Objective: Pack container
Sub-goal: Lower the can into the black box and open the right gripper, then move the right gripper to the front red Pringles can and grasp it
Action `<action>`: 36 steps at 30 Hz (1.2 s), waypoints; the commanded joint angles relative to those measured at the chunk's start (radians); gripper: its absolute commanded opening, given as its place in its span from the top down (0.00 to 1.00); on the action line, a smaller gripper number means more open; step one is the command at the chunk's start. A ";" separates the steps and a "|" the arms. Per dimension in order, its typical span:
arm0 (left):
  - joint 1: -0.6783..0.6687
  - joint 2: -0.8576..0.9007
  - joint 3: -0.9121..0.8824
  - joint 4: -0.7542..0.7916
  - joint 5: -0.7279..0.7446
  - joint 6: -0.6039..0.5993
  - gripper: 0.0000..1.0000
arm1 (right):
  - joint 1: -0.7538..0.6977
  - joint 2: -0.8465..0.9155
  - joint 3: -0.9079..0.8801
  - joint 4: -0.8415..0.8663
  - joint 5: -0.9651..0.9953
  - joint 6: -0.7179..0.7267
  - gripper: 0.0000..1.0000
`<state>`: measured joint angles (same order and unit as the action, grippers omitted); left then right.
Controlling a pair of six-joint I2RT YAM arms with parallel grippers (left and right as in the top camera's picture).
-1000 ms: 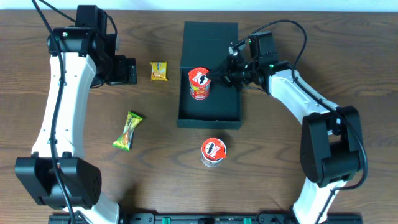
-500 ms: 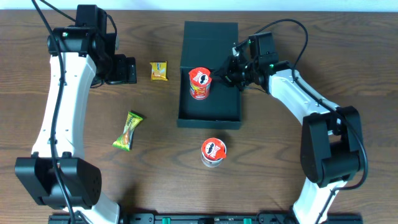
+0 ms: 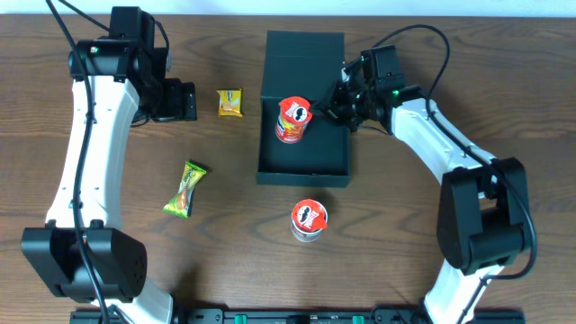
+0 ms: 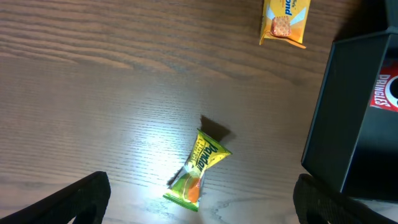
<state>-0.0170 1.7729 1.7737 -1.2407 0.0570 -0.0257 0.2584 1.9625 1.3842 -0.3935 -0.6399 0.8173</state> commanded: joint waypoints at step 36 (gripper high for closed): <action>-0.003 -0.004 0.011 -0.020 -0.016 0.003 0.05 | 0.193 -0.145 0.518 -1.171 0.649 -0.241 0.87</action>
<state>-0.0170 1.7729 1.7737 -1.2556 0.0513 -0.0257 0.3969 1.9015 1.9022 -1.5501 -0.0883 0.5835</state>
